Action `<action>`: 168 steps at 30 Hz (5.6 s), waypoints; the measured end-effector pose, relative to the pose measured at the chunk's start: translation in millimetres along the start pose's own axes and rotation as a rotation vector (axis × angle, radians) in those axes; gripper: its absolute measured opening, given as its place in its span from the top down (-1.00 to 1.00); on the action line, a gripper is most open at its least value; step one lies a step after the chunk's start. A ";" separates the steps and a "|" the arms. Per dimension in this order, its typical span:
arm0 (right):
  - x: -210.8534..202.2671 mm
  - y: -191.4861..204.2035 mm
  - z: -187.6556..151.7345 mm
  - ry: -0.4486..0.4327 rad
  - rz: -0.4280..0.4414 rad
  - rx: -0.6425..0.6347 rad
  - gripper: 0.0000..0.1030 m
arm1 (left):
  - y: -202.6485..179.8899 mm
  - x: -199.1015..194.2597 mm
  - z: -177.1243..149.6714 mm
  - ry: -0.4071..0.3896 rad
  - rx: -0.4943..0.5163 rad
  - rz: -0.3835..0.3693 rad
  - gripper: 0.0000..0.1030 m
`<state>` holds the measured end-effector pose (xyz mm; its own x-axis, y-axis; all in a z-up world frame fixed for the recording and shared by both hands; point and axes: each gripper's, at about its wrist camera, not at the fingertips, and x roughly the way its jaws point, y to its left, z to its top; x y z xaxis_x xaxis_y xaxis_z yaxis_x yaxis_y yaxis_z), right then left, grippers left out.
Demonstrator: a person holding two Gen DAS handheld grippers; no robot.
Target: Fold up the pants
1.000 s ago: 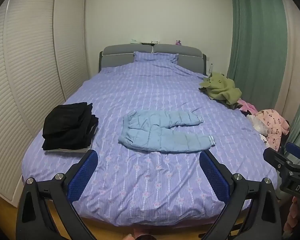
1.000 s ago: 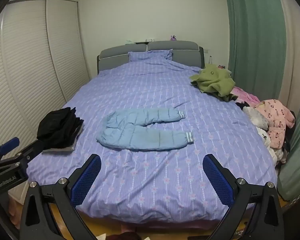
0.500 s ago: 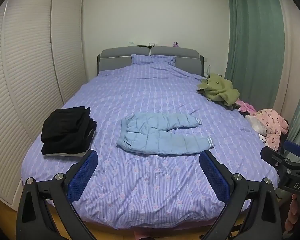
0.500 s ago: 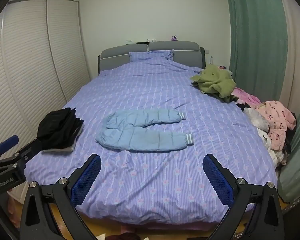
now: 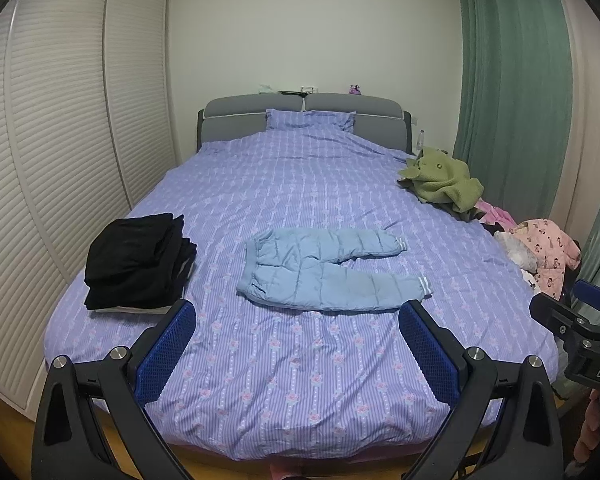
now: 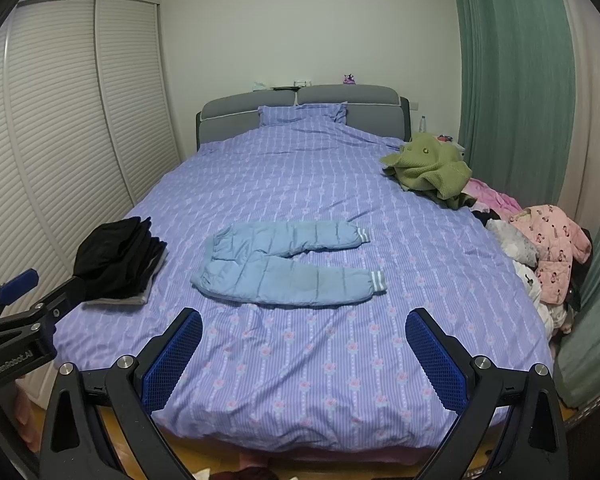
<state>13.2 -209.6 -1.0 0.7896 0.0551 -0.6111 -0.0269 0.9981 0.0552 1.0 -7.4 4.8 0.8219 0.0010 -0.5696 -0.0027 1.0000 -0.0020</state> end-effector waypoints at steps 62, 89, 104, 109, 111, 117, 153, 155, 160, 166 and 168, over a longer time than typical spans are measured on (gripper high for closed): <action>73.6 8.2 15.8 0.091 -0.023 0.025 -1.00 | 23.7 85.4 17.1 0.091 0.003 0.052 -1.00; 347.7 -65.1 -5.7 0.435 -0.155 0.283 -0.99 | 46.7 388.9 -18.8 0.544 -0.108 0.066 -1.00; 478.8 -99.7 -34.1 0.631 -0.121 0.356 -0.72 | 49.0 508.4 -58.9 0.756 -0.405 0.012 -0.80; 506.4 -105.8 -48.4 0.685 -0.114 0.391 -0.49 | 49.8 542.5 -76.5 0.835 -0.508 -0.014 -0.71; 515.4 -107.1 -54.2 0.705 -0.090 0.422 -0.46 | 49.0 551.9 -83.1 0.861 -0.532 -0.012 -0.74; 530.9 -106.0 -59.6 0.726 -0.072 0.458 -0.03 | 49.9 558.5 -89.2 0.884 -0.652 -0.088 0.08; 520.2 -131.2 128.2 0.321 0.021 0.525 0.81 | 25.8 579.3 101.7 0.573 -0.406 -0.089 0.71; 542.2 -132.3 135.4 0.330 0.015 0.517 0.81 | 27.9 597.8 107.8 0.580 -0.402 -0.079 0.71; 585.8 -133.9 145.1 0.362 0.006 0.485 0.81 | 27.3 633.1 110.2 0.599 -0.397 -0.068 0.71; 618.6 -132.5 154.2 0.377 -0.002 0.462 0.81 | 26.2 667.1 107.8 0.620 -0.371 -0.045 0.71; 630.0 -132.4 155.4 0.388 0.003 0.469 0.81 | 26.2 675.6 106.2 0.627 -0.364 -0.034 0.70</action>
<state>609.5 -311.2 -270.6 0.5064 0.1517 -0.8488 0.3139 0.8844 0.3453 616.7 19.9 -292.8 0.3436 -0.1411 -0.9285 -0.2622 0.9349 -0.2391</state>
